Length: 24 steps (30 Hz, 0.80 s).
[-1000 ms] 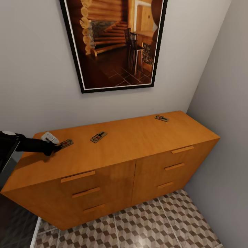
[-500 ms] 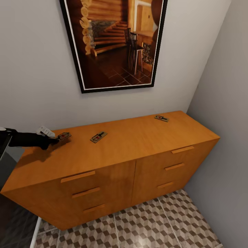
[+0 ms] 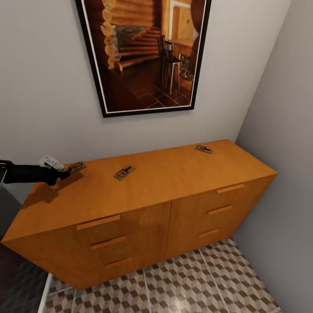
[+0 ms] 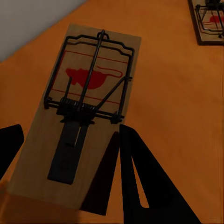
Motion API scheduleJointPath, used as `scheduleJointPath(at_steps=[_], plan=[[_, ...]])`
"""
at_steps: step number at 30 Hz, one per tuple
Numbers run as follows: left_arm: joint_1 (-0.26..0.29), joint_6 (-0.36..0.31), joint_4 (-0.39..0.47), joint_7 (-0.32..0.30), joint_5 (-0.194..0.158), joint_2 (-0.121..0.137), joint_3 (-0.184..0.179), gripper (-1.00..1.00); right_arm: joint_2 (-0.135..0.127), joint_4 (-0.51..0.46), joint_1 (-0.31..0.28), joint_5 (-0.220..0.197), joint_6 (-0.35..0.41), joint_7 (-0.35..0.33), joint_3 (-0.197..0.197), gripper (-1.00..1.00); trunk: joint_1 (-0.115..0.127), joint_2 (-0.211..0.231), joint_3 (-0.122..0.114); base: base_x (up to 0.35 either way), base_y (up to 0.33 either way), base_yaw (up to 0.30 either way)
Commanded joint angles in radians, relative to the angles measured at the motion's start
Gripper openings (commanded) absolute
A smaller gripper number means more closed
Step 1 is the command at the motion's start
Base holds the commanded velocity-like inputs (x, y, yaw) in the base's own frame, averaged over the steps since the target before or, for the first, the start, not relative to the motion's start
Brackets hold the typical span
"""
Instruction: Take the four mousetraps from the cabinet in the bathroom and place them on the bathroom floor. Make sure all four end up on the same floor surface, and ensure that at least two of them are either under or directly next to the same bathroom sink.
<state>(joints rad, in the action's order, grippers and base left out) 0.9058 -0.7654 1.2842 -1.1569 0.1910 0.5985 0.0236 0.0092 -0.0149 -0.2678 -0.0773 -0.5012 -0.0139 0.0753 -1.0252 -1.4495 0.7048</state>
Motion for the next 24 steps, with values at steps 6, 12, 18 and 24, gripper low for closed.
scheduleJointPath(at_steps=[6, 12, 18, 24], plan=[[0.001, -0.004, 0.000, -0.009, 0.011, 0.000, 0.001, -1.00, 0.000, 0.001, -0.001, -0.009, -0.003, -0.002, 0.007, -1.00, 0.000, 0.000, 0.001, -0.248, 0.000, 0.000], [0.001, -0.003, -0.004, -0.009, 0.012, -0.001, 0.001, -1.00, -0.001, 0.001, -0.001, -0.009, -0.003, -0.001, 0.007, -1.00, 0.000, 0.000, 0.001, -0.327, 0.000, 0.000], [0.001, -0.003, -0.006, -0.009, 0.012, -0.003, 0.001, -1.00, -0.001, 0.001, -0.001, -0.009, -0.003, -0.001, 0.007, -1.00, 0.000, 0.000, 0.001, -0.334, 0.000, 0.000], [0.001, -0.003, -0.007, -0.009, 0.011, -0.003, 0.000, -1.00, -0.001, 0.001, -0.001, -0.009, -0.003, -0.001, 0.007, -1.00, 0.000, 0.000, 0.001, -0.334, -0.049, 0.000]])
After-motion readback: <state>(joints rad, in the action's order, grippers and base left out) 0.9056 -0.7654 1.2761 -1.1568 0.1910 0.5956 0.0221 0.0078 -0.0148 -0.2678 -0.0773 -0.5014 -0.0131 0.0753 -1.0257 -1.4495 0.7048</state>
